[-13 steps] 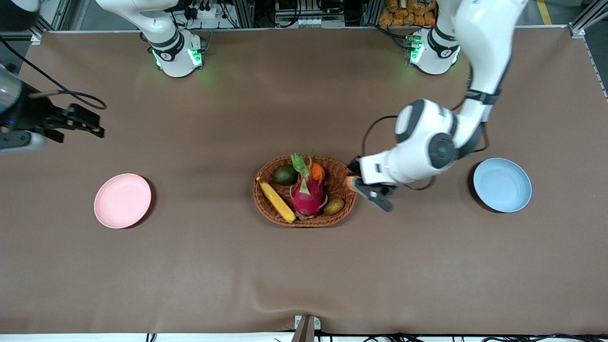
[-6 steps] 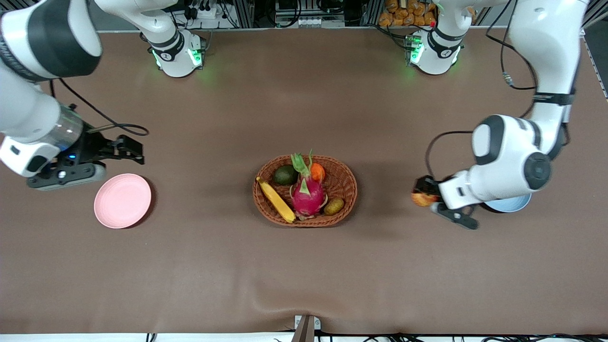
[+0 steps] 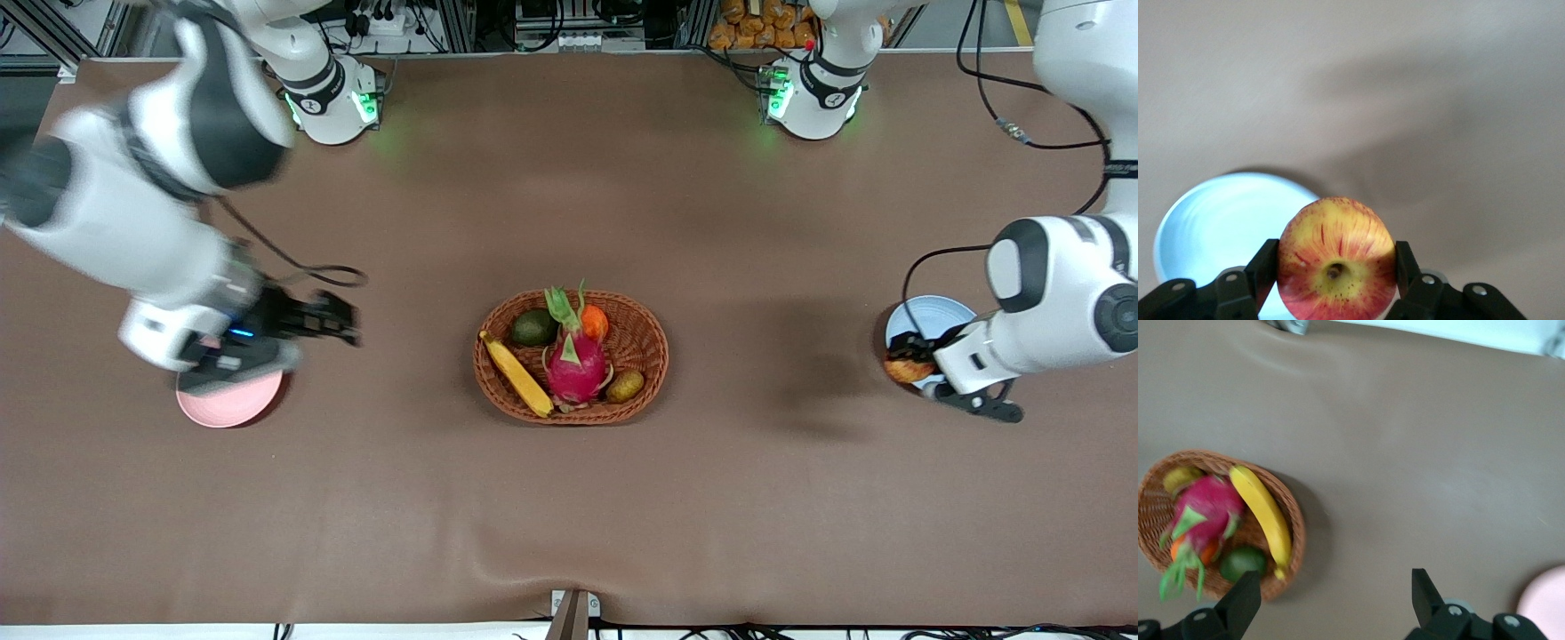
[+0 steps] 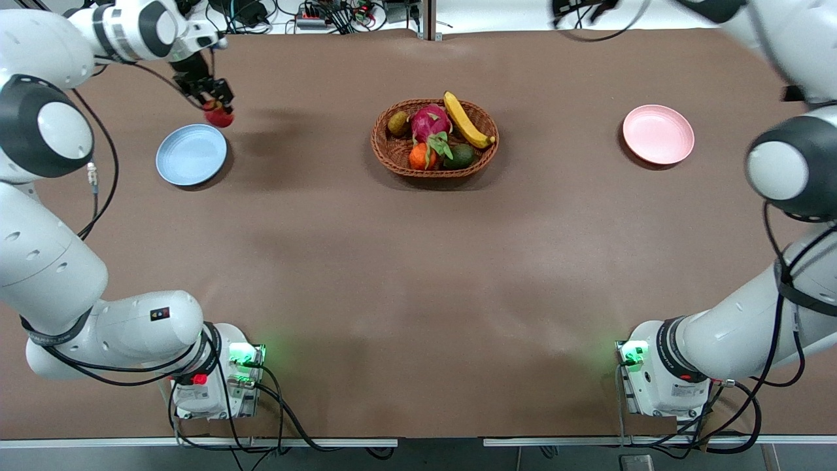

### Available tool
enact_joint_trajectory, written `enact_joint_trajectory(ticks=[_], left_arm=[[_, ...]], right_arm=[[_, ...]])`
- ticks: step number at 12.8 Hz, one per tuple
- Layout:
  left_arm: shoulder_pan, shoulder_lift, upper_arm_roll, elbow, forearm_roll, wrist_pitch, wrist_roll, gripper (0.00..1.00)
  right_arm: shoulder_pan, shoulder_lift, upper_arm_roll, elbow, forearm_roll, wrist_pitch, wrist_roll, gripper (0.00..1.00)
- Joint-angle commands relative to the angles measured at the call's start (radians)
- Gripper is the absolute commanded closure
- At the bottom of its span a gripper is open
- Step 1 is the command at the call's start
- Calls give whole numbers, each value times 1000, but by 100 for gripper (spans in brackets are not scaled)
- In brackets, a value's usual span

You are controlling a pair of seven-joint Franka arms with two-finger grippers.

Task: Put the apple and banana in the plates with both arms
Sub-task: 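Carry the apple to the blue plate while the right gripper reaches the basket, then lower the apple onto the blue plate while the right gripper grasps the banana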

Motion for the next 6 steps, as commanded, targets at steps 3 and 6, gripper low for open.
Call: enact_joint_trajectory(ticks=[3,6], left_arm=[[98,-53,-15,-87,103,21,-1,58],[123,-41,-13,-163,136,140,4,56]], right_arm=[[80,203,-13,95,10,206,28,0],[109,277,-13,102,10,350,240,0]])
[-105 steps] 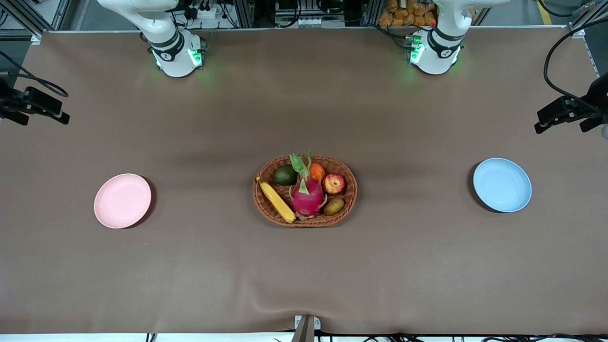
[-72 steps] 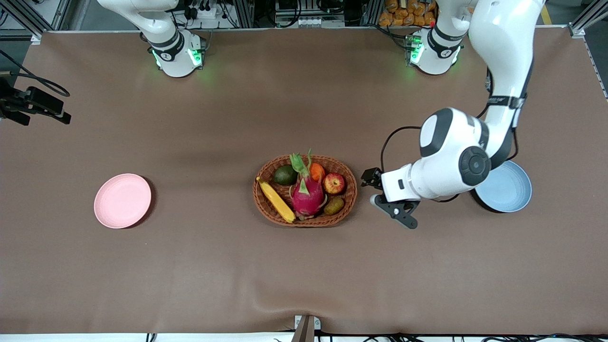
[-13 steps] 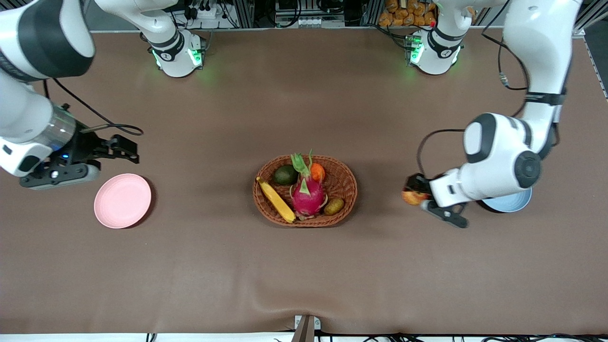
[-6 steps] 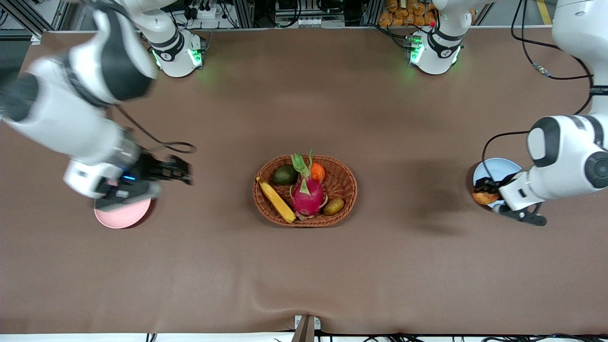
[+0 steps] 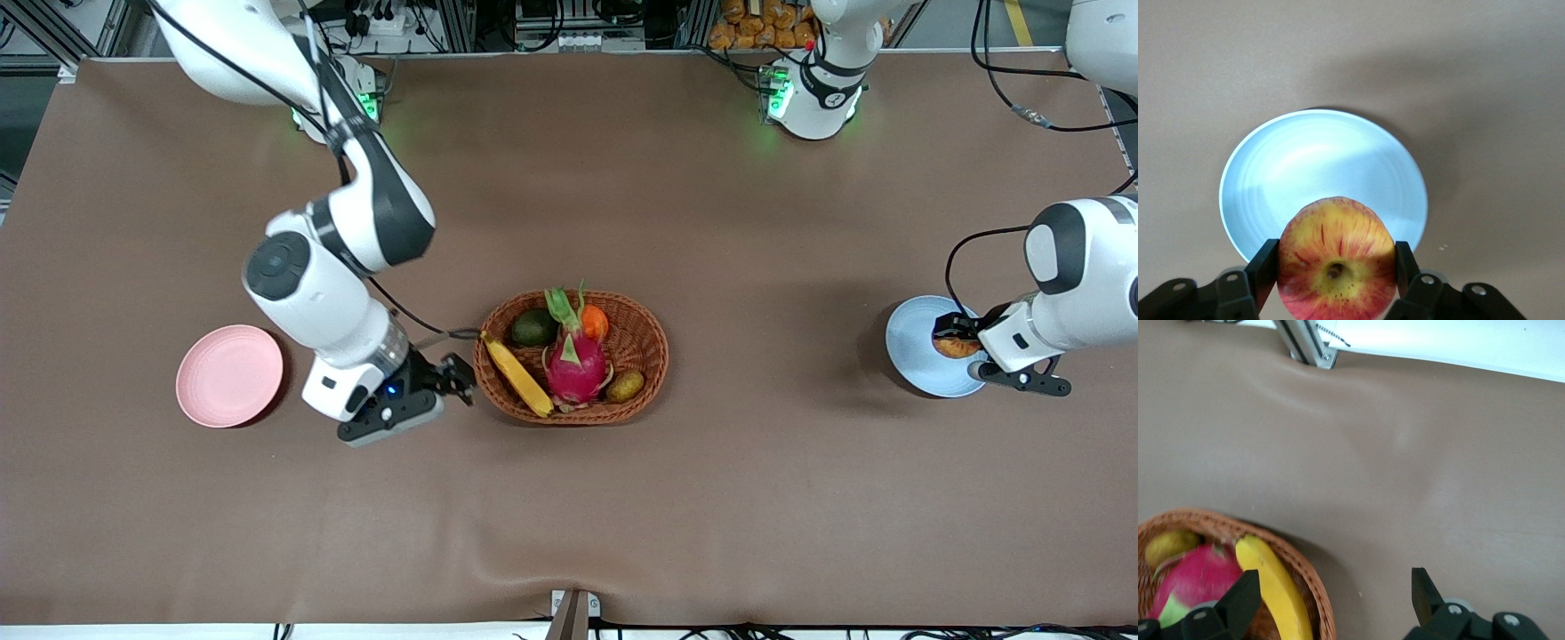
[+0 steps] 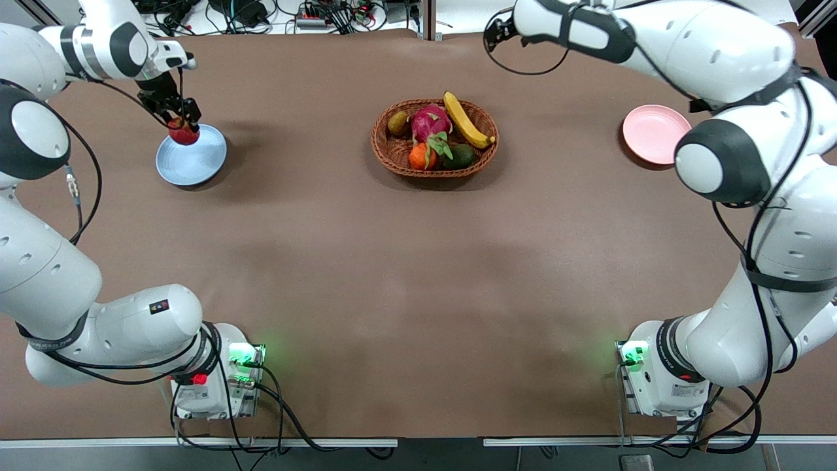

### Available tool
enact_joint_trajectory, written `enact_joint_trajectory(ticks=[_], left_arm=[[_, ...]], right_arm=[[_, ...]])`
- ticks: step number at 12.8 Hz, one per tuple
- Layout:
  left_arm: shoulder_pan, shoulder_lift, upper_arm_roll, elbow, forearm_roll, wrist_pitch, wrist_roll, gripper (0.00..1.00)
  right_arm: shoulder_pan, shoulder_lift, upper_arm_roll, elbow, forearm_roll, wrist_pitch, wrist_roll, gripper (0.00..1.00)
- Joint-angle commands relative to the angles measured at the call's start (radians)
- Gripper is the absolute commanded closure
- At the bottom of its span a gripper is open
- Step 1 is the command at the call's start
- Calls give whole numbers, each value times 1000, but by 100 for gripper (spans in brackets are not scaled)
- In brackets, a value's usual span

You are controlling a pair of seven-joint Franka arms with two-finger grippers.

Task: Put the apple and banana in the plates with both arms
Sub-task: 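Lower the apple onto the blue plate while the right gripper grasps the banana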

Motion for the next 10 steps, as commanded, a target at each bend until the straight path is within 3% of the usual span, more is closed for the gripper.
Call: enact_joint_trajectory(ticks=[1,4,10], left_arm=[[40,-10,-12,-67,32,83,8,55],[86,29,-14,-69,32,132,83,52],[101,72,-17,-72,32,162,86,42]], right_arm=[[24,79,-11,56,6,53,151,0],[69,207,-12,115,2,197,123,0],[164,250,-20,105,-24,199,129,0]])
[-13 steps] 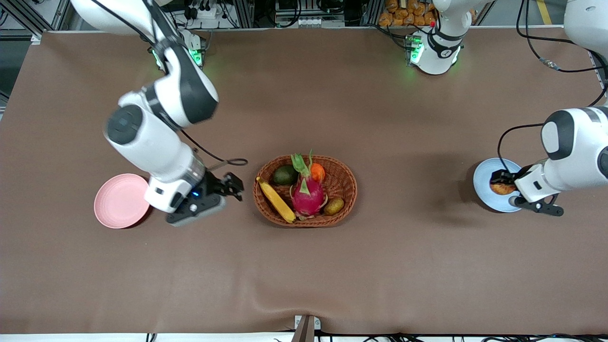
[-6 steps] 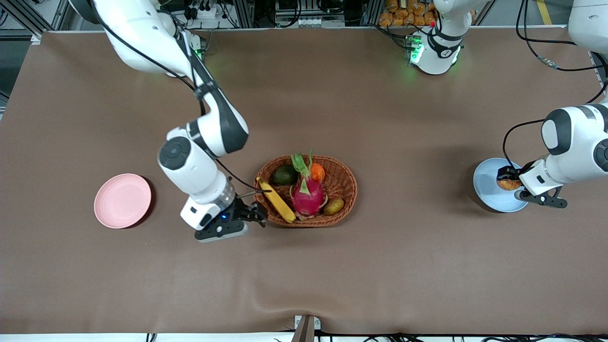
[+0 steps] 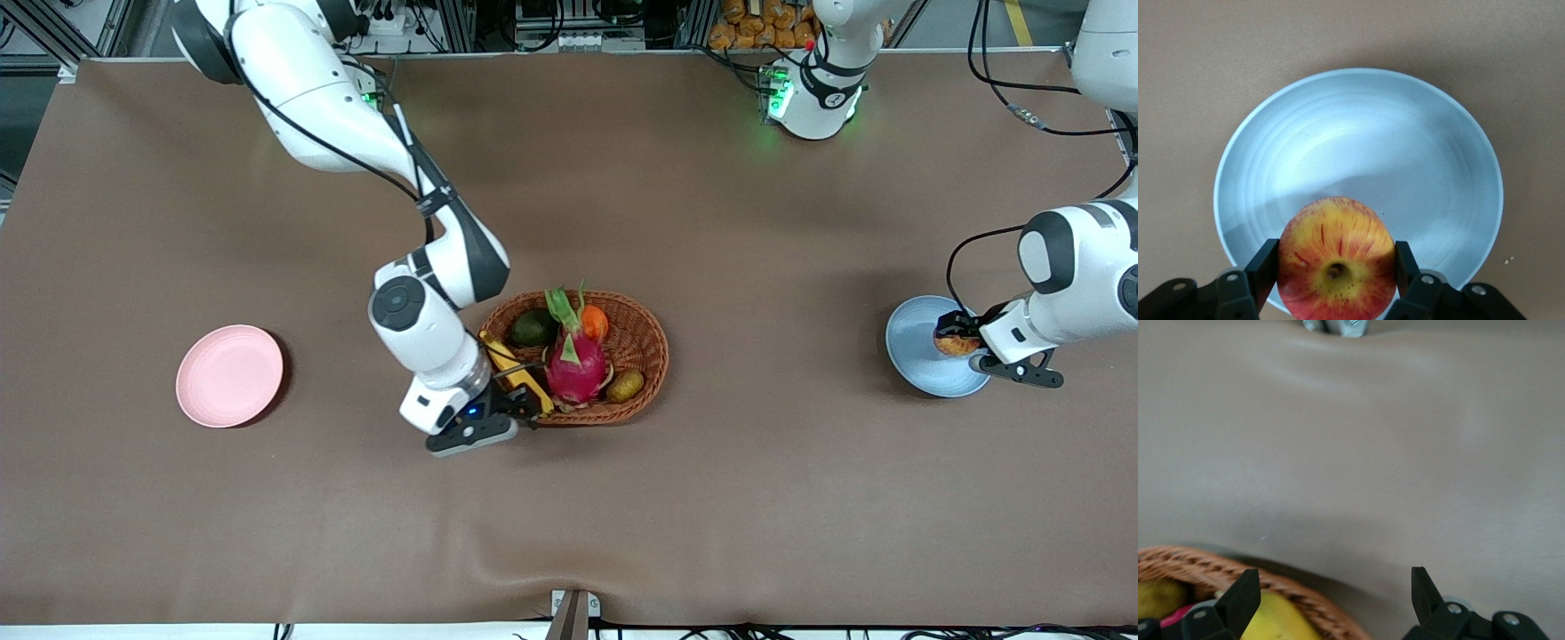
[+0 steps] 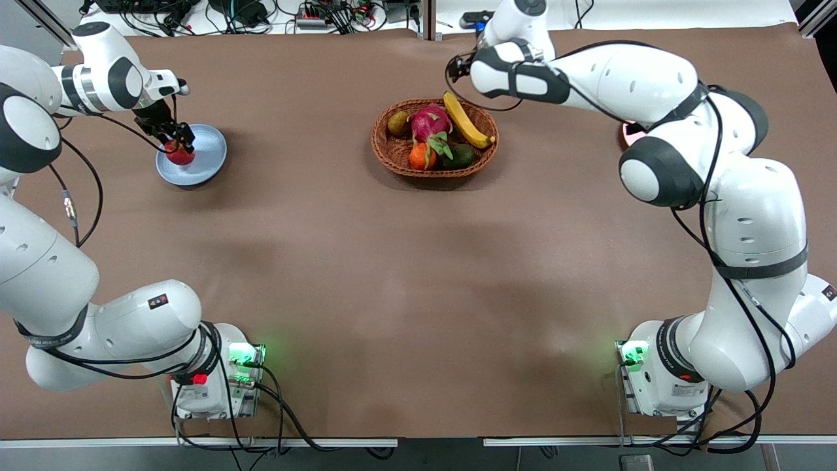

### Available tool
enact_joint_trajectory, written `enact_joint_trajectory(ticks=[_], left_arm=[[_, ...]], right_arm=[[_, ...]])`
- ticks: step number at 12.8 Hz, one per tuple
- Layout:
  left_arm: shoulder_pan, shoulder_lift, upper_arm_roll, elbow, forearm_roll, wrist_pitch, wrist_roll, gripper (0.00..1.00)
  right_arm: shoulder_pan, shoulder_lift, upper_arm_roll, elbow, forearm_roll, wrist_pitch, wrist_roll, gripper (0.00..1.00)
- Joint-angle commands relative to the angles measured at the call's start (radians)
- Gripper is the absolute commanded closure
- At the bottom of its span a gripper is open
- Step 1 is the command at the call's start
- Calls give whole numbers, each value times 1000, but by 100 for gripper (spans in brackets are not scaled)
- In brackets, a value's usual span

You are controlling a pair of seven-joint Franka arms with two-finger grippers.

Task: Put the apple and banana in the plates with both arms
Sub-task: 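Lower the apple onto the blue plate while the right gripper grasps the banana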

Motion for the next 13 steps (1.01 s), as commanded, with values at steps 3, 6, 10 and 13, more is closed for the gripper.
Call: enact_joint_trajectory(ticks=[3,6,10,13], left_arm=[[13,8,-14,-10,17,18,5,17],[12,12,-15,-7,17,18,14,0],[5,-9,-20,8,17,-4,22,0],[5,-37,-75,111,11,-135,11,0]], right_arm=[[57,18,-19,25,-19,-10,57,0],[63,36,-19,25,-57,-6,60,24],[63,41,-19,25,-64,-4,60,37],[63,44,-19,25,-64,-4,60,39]])
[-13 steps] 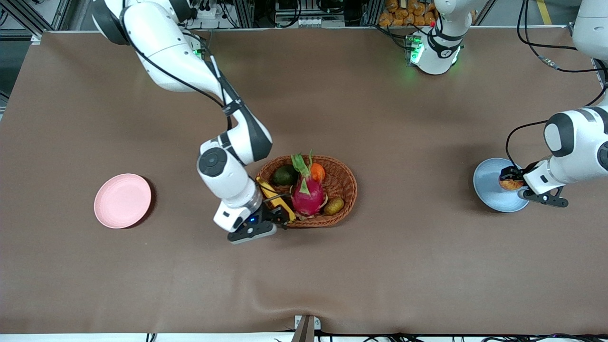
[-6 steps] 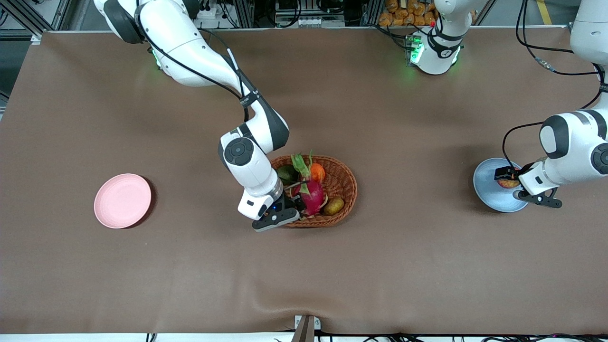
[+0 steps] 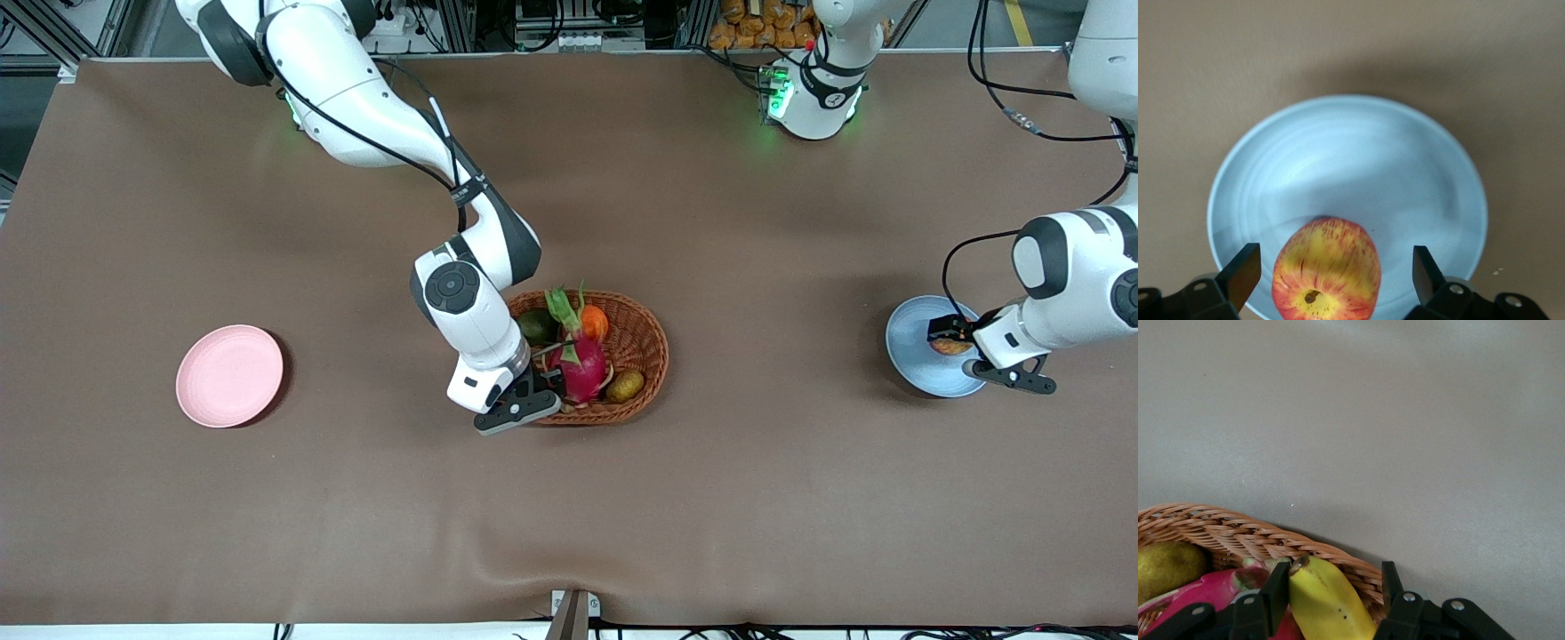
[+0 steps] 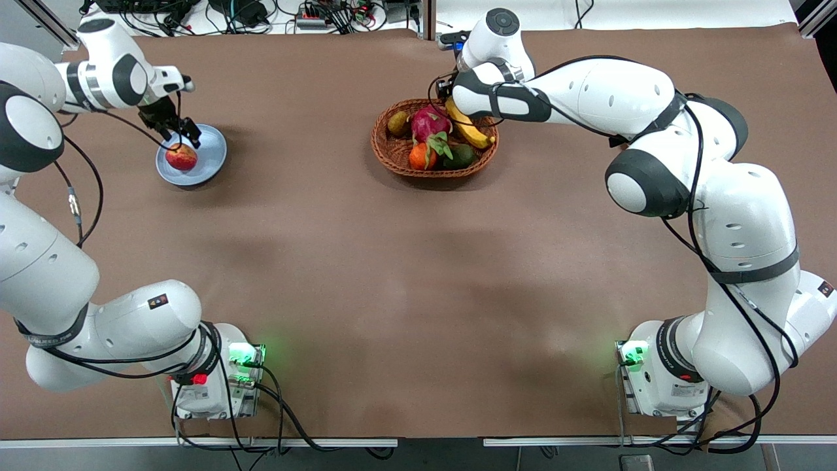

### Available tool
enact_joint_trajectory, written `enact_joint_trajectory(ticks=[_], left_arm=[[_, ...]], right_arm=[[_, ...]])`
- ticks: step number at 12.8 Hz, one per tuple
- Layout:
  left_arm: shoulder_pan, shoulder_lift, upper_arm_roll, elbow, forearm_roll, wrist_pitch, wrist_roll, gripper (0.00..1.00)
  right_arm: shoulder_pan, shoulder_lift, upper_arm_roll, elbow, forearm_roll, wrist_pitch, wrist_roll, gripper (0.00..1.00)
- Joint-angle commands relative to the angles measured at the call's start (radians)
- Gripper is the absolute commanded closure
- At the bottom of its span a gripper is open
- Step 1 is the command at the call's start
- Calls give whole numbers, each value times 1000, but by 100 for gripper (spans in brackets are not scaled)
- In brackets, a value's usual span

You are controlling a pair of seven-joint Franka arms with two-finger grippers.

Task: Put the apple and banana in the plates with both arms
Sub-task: 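Lower the apple onto the blue plate while the right gripper grasps the banana, then lift the banana with the right gripper while the left gripper withdraws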

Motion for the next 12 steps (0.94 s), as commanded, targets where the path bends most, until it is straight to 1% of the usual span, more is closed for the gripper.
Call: enact_joint_trajectory(ticks=[1,2,3,4,5,6,8,10,12], left_arm=[[3,-35,-39,120,7,-173,8,0],[-3,-34,-54,181,6,-224,6,0],[-3,-32,-77,226,6,-255,2,0],[-5,-32,-80,252,6,-271,8,0],[-5,-34,-85,269,8,-277,8,0],[-6,-37,-97,279,7,-278,6,0],[-5,-37,-125,323,6,-330,6,0],[-6,-37,-139,348,7,-338,5,0],[-22,-43,-143,365,2,-355,0,0]], right_arm=[[8,19,-9,25,-19,1,25,49],[9,19,-9,25,-20,1,25,60],[9,19,-9,25,-25,1,25,66],[9,19,-9,25,-25,1,25,76],[11,18,-9,25,-26,0,25,92],[16,18,-9,25,-26,-3,26,99],[11,13,-9,27,-26,-9,26,100],[-1,-2,-10,37,-19,-35,28,100],[-21,-26,-13,78,-14,-145,44,100]])
